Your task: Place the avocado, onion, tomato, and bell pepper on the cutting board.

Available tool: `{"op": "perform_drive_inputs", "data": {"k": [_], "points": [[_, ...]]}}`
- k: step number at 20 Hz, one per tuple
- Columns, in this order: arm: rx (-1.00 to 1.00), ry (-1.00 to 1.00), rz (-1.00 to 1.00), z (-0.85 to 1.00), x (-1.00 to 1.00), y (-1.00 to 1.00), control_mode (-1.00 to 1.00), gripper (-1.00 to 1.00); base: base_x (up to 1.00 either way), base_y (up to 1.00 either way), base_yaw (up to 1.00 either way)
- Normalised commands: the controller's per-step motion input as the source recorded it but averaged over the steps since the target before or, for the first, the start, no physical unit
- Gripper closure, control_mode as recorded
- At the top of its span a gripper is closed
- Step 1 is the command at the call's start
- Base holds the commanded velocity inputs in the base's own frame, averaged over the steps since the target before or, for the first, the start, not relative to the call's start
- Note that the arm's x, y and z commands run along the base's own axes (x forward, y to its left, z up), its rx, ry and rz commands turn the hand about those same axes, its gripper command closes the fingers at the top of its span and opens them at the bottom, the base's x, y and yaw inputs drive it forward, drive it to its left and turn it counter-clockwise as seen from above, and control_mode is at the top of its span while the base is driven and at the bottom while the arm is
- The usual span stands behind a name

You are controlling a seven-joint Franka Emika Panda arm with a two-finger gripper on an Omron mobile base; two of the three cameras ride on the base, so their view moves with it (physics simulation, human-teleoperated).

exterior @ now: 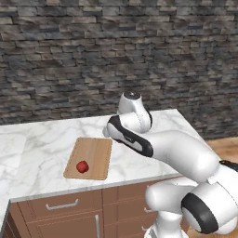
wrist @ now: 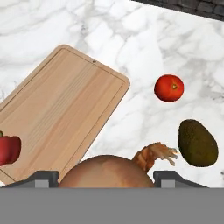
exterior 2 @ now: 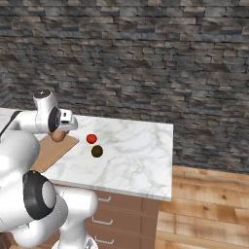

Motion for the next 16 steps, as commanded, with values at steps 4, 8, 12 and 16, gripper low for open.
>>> {"op": "perform_drive_inputs", "data": {"k": [4, 8, 12, 16], "points": [[0.00, 0.00, 0.03, 0.01, 0.09, 0.61, -1.00, 1.00, 0.00, 0.00, 0.00], [0.00, 0.00, 0.00, 0.00, 0.04, 0.64, -1.00, 1.00, 0.00, 0.00, 0.00], [0.00, 0.00, 0.00, 0.00, 0.02, 0.65, -1.00, 1.00, 0.00, 0.00, 0.00], [0.00, 0.00, 0.00, 0.00, 0.04, 0.59, -1.00, 1.00, 0.00, 0.00, 0.00]]}}
